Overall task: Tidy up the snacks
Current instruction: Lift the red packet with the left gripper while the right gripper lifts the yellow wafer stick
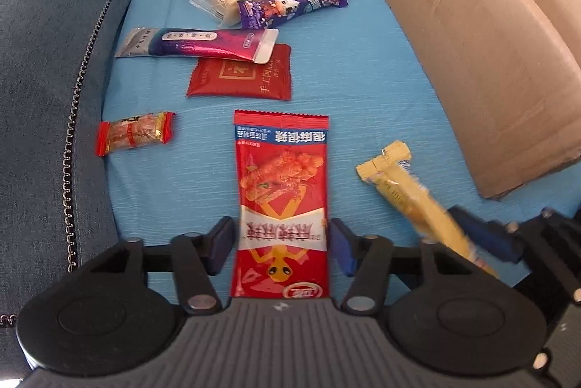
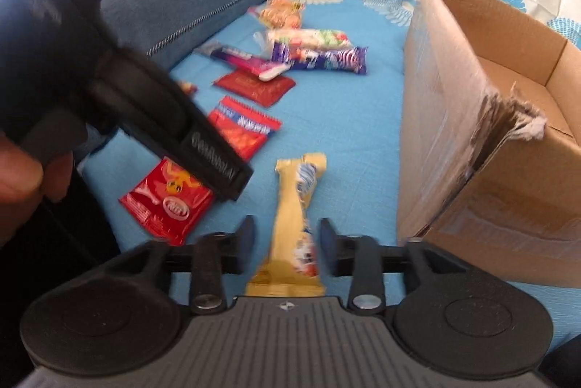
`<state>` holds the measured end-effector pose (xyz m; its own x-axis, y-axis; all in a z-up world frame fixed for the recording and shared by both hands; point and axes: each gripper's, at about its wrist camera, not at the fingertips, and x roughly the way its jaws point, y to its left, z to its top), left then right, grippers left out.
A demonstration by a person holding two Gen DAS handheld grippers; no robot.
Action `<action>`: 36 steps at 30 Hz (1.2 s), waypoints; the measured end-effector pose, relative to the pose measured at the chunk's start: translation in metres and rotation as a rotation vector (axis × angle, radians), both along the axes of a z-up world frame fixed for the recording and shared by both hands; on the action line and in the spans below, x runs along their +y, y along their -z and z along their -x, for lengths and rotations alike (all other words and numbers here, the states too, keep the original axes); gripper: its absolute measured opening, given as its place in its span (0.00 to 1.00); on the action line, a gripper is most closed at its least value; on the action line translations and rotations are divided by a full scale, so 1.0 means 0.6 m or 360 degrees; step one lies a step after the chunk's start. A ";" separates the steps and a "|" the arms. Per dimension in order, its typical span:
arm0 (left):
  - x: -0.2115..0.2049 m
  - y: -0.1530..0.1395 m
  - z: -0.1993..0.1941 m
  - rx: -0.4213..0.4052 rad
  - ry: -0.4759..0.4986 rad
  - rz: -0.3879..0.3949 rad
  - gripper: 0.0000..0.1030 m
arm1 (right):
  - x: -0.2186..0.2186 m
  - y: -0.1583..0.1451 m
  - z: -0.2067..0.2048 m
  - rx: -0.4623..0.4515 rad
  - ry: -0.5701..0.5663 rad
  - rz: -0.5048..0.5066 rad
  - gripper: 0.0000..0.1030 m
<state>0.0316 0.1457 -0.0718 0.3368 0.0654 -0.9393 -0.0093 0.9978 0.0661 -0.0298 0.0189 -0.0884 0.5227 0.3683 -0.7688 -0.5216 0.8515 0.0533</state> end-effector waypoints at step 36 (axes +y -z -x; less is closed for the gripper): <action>0.012 0.004 0.001 -0.0009 -0.0133 -0.0012 0.55 | 0.008 0.017 -0.002 -0.0002 0.0002 0.0045 0.18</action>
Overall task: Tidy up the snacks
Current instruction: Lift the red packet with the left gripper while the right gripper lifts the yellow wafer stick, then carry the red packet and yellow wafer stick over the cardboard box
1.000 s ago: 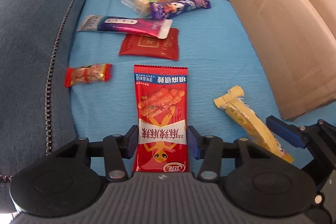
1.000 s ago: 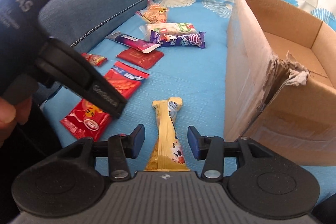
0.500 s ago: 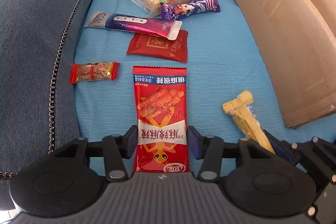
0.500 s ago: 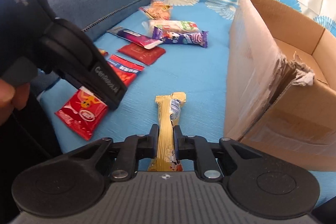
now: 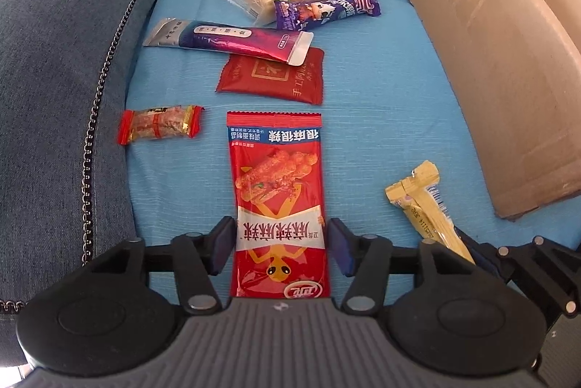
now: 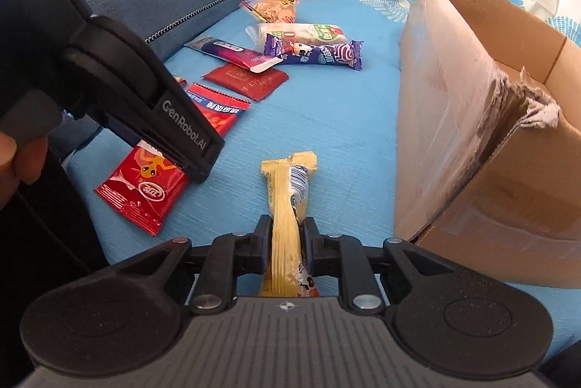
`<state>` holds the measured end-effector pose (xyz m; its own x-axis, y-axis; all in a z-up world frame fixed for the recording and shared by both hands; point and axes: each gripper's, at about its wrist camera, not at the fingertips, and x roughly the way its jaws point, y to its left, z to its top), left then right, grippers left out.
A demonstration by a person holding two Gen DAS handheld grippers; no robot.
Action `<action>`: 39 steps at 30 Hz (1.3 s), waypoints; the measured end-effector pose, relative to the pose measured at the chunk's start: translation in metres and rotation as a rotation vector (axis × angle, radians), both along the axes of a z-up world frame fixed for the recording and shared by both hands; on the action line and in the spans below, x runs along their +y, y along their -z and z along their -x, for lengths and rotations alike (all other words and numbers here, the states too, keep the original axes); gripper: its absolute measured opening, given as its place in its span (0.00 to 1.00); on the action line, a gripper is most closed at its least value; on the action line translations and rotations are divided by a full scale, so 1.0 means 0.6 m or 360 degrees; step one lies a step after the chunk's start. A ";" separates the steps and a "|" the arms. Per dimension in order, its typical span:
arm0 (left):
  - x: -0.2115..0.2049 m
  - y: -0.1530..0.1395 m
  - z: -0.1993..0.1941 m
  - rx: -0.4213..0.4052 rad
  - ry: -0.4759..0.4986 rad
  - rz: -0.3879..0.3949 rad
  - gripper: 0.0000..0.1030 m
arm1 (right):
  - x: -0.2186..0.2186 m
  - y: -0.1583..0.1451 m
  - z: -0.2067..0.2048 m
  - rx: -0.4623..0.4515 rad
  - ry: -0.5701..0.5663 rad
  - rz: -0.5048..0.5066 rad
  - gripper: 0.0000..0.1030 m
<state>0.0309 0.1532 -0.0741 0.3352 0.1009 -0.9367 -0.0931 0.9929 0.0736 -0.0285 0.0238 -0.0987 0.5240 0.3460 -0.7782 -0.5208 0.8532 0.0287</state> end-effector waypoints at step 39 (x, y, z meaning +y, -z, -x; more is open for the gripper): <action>-0.080 -0.171 0.160 -0.1307 0.0133 0.0015 0.49 | -0.313 -0.229 -0.071 -0.0755 0.0514 -0.0717 0.13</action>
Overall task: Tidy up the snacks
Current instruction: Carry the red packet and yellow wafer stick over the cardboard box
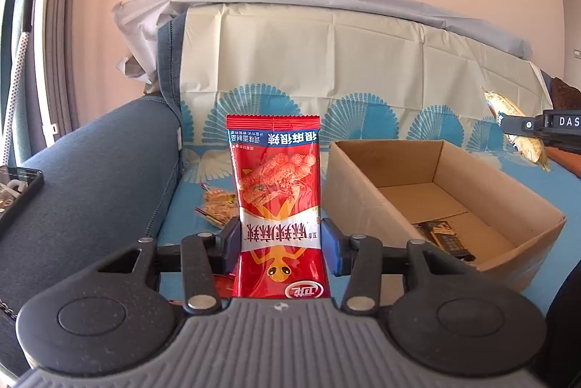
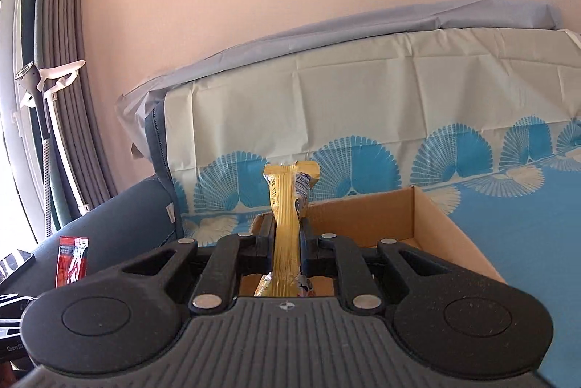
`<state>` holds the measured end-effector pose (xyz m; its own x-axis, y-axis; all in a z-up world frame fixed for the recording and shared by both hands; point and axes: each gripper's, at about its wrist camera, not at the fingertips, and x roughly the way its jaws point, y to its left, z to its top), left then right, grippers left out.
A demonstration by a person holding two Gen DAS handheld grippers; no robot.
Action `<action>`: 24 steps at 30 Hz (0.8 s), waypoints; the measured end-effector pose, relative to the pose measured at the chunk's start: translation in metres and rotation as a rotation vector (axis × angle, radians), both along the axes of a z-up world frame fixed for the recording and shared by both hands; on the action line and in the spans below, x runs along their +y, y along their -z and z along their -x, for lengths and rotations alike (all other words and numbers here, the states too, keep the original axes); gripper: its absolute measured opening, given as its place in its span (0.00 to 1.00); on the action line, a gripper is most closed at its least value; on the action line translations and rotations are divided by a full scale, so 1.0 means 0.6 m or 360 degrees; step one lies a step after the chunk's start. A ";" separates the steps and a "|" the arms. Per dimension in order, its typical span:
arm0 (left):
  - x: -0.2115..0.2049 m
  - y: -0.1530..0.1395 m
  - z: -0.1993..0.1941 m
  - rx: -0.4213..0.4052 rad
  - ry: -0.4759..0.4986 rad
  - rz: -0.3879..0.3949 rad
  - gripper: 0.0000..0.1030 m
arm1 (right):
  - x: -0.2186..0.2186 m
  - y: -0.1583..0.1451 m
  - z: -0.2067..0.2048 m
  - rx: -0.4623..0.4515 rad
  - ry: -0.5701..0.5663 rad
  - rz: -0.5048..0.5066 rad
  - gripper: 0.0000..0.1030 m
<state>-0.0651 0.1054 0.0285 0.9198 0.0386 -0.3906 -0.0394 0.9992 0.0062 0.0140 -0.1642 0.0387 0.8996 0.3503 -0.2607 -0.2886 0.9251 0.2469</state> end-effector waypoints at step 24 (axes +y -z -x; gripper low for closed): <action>-0.238 -0.128 -0.185 -0.0033 0.0349 0.0091 0.49 | -0.094 0.025 -0.039 0.0113 0.0311 -0.0126 0.13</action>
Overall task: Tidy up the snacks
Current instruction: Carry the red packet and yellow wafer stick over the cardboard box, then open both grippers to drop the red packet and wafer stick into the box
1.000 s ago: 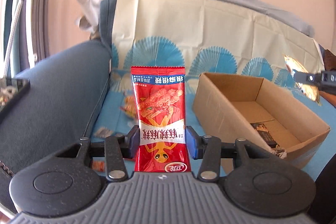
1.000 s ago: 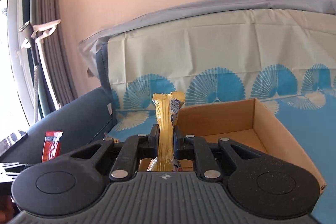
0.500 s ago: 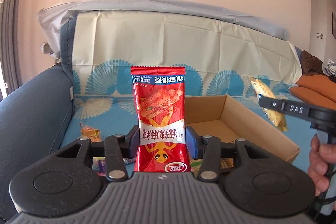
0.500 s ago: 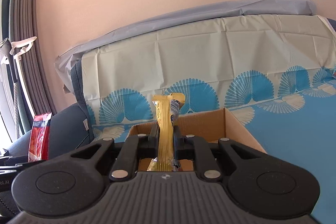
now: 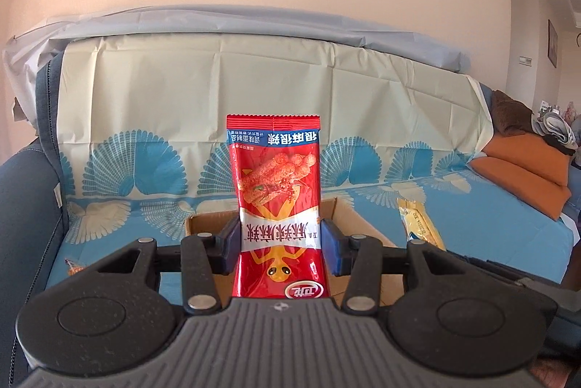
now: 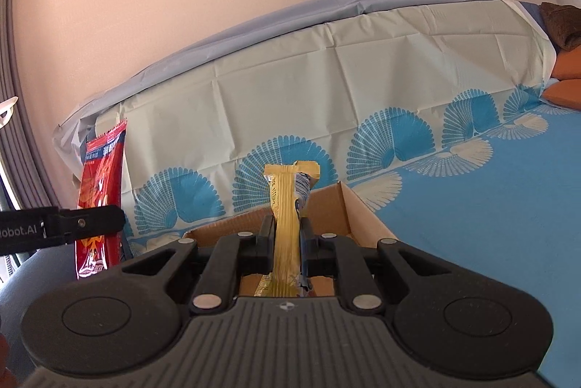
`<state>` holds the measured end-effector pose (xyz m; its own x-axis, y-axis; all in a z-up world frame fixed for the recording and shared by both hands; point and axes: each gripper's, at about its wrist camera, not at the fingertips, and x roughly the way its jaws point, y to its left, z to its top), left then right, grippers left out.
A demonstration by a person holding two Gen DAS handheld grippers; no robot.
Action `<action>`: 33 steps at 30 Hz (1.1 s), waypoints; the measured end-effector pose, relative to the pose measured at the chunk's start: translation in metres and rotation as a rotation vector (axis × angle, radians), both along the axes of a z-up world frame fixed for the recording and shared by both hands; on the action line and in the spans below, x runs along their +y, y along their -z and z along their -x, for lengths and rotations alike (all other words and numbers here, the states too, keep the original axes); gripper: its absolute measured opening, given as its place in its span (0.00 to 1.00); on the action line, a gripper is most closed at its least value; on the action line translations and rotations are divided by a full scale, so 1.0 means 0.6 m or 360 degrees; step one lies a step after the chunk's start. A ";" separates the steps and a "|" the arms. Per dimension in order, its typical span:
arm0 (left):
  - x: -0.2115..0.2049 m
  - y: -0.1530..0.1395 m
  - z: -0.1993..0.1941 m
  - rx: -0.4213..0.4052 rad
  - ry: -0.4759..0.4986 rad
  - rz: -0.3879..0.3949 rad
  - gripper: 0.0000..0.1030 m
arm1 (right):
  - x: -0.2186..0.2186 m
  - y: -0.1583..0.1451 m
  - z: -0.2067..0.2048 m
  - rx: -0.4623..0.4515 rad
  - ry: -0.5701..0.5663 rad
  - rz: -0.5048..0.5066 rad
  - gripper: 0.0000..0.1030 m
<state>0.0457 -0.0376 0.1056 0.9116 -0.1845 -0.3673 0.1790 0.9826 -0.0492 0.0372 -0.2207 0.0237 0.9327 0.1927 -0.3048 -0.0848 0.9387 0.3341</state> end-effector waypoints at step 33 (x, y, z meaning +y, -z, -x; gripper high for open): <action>-0.010 0.002 -0.015 -0.0097 0.0126 0.0002 0.81 | 0.037 0.008 0.004 -0.0044 0.0116 0.0140 0.65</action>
